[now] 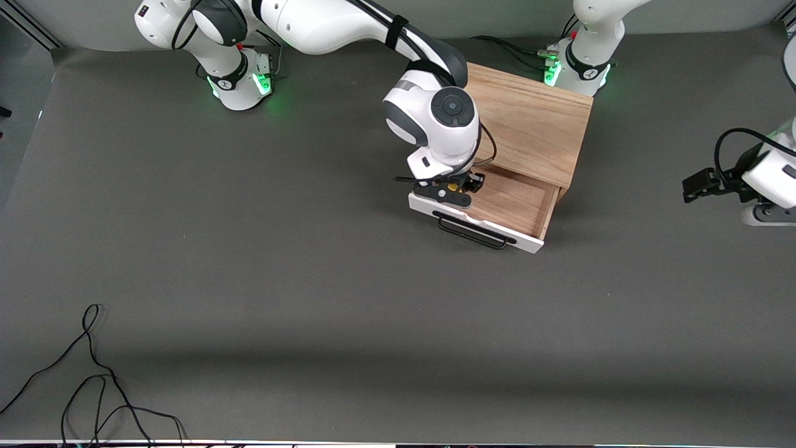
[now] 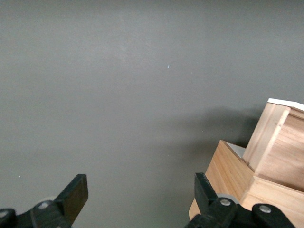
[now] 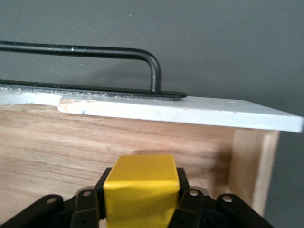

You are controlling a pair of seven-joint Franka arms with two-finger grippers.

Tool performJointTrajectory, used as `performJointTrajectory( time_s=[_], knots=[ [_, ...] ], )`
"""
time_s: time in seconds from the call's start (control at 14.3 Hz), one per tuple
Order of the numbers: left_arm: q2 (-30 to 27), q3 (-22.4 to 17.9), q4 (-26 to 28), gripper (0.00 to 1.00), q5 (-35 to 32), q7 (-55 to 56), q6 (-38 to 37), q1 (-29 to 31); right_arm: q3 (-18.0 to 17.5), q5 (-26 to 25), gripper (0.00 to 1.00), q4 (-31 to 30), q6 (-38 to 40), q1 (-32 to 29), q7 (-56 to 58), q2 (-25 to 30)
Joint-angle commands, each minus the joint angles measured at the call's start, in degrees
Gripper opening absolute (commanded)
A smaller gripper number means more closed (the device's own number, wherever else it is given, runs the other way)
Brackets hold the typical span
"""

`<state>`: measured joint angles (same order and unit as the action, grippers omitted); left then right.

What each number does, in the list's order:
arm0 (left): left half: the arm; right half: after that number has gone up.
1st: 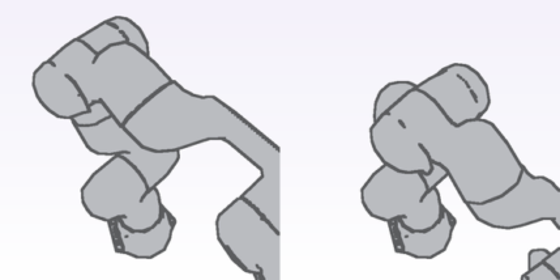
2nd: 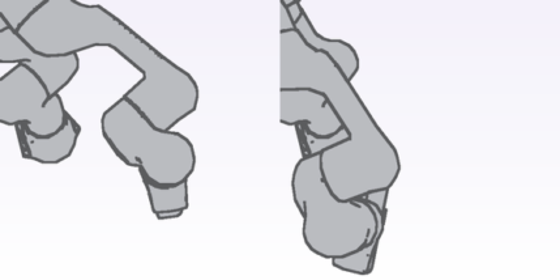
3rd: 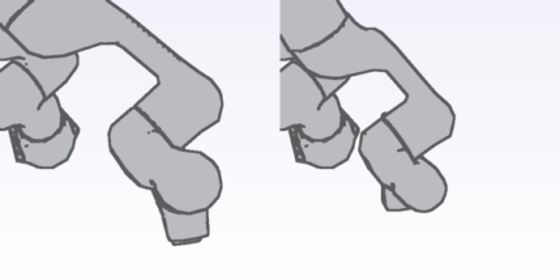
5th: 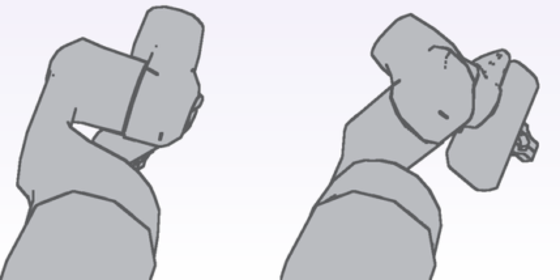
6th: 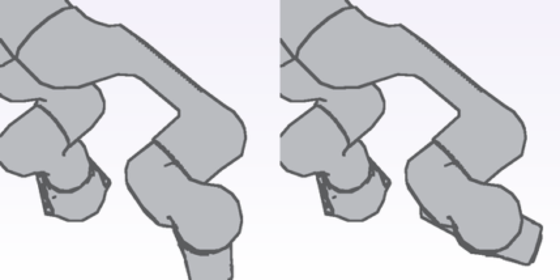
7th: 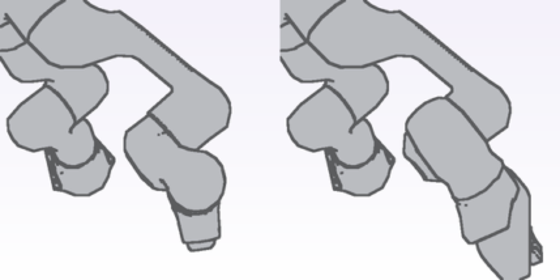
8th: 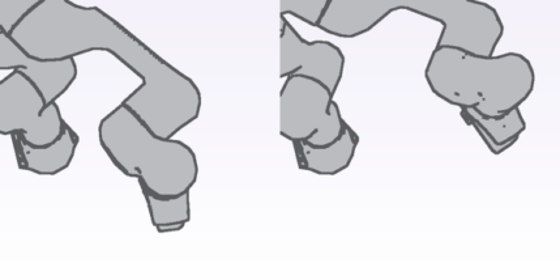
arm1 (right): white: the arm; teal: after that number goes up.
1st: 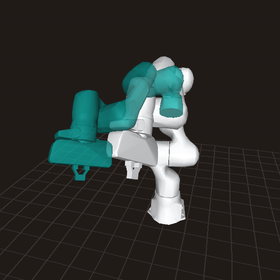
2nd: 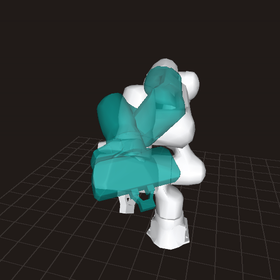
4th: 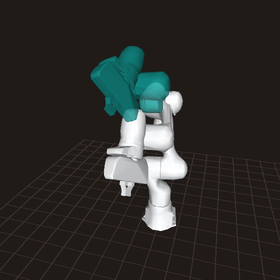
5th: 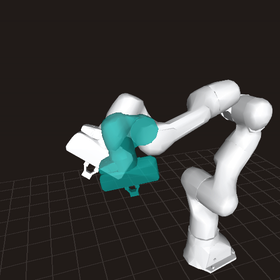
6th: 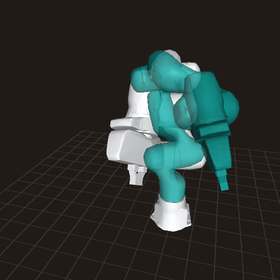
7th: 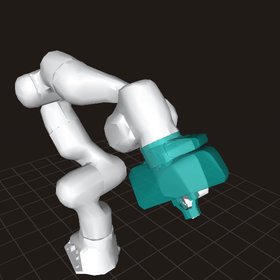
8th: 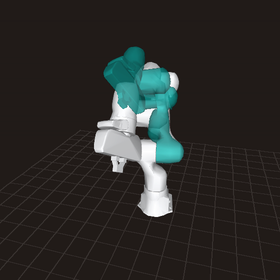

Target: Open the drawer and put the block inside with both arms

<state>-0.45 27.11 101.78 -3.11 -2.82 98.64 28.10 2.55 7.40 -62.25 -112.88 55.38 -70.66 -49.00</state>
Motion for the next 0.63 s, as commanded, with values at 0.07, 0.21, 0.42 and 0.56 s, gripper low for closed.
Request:
performJointTrajectory(
  time_s=[0.07, 0.21, 0.42, 0.56],
  knots=[
    [-3.3, -0.1, 0.4, 1.0, 1.5, -2.0, -1.1, -0.1, 0.5, -1.1, 0.16, 1.7, -2.7, 1.2, -2.1, -1.2],
    [-3.1, -0.1, -2.3, 1.0, 1.6, -2.0, -3.2, -0.1, 0.5, -1.1, 0.27, 1.5, -3.3, 1.3, -2.7, -1.4],
    [-2.8, -0.1, -3.2, 1.0, 1.6, -2.0, -3.2, -0.2, 0.5, -2.0, 0.51, 1.4, -3.7, 1.9, -3.8, -2.4],
    [-2.2, -0.7, -4.0, 1.0, 1.7, -2.0, -3.0, -1.7, 0.5, -2.5, 0.99, 1.4, -3.7, 2.0, -3.9, -2.4]
  ],
)
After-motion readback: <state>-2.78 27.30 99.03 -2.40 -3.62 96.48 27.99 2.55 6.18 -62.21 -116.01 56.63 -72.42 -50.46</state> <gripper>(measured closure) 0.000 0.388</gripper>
